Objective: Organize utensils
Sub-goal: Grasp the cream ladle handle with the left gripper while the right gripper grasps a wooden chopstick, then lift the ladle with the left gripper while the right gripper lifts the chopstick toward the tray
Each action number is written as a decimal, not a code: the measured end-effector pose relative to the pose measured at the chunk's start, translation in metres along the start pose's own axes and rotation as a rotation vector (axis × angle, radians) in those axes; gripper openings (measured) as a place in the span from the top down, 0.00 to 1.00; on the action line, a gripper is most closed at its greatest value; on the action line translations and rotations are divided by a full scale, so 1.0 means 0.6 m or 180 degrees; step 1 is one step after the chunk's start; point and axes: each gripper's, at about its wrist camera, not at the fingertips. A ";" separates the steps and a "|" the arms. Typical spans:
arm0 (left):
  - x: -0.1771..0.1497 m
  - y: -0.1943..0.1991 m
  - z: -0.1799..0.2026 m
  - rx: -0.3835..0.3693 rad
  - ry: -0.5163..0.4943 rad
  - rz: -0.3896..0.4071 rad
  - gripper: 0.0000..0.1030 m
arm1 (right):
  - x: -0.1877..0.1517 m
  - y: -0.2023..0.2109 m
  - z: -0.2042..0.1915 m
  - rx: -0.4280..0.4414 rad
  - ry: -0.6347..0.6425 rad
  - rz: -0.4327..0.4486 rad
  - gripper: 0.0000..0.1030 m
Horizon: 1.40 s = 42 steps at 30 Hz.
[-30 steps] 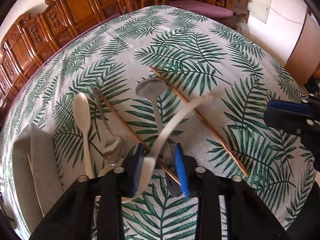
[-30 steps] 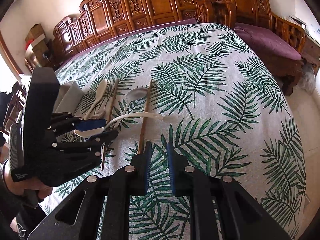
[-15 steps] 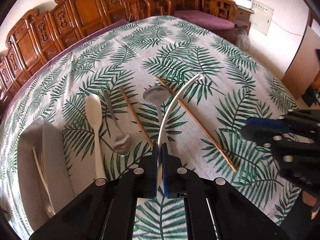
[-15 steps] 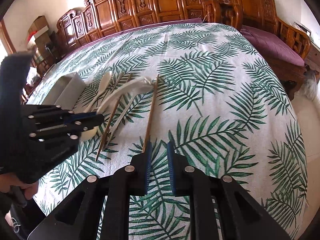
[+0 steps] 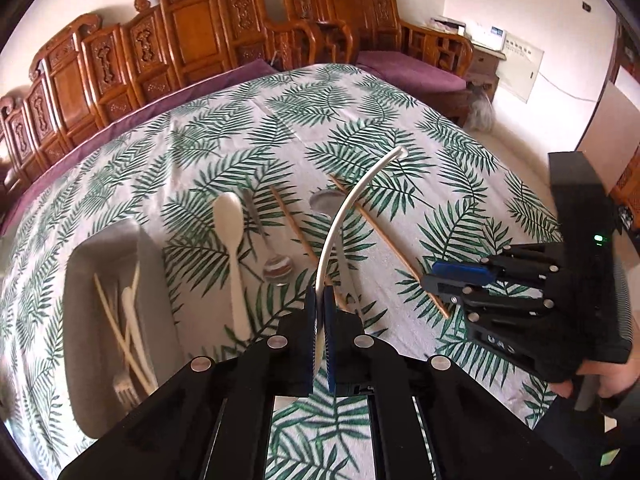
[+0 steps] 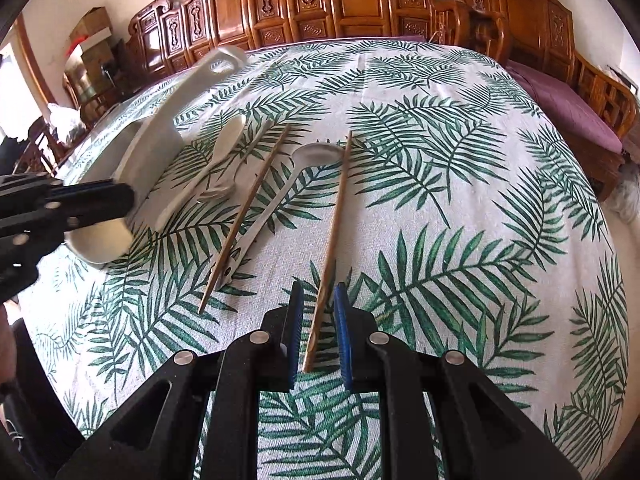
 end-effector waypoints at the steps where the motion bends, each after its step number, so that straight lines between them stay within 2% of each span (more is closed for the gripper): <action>1: -0.004 0.005 -0.005 -0.0010 0.0029 0.0010 0.97 | 0.004 -0.003 -0.002 -0.0033 0.0045 -0.0009 0.83; 8: -0.030 0.037 -0.033 0.0015 0.0121 0.0061 0.97 | 0.039 -0.014 0.002 -0.0134 0.0061 0.0041 0.83; 16: -0.050 0.068 -0.075 0.0109 0.0218 0.0125 0.97 | 0.062 -0.049 0.018 -0.0221 0.0018 -0.0126 0.83; 27: -0.068 0.087 -0.150 0.0243 0.0395 0.0139 0.97 | 0.081 -0.078 -0.002 -0.0340 0.0113 -0.0245 0.81; 30: -0.073 0.087 -0.171 0.0287 0.0448 0.0129 0.97 | 0.083 -0.081 -0.010 -0.0401 0.0152 -0.0282 0.85; 32: -0.074 0.085 -0.184 0.0311 0.0483 0.0114 0.97 | 0.083 -0.080 -0.011 -0.0411 0.0138 -0.0320 0.93; 35: -0.075 0.081 -0.205 0.0337 0.0545 0.0083 0.97 | 0.082 -0.075 -0.015 -0.0470 0.0157 -0.0372 0.94; 42: -0.069 0.064 -0.261 0.0322 0.0793 0.0002 0.97 | 0.097 -0.023 -0.035 -0.0426 0.0223 -0.0195 0.94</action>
Point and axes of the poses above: each gripper's, at about its wrist camera, not at the fingertips, and y roughly against the way its jaws point, z to its right, x to its top, and after that the axes turned 1 degree about y, right-handed
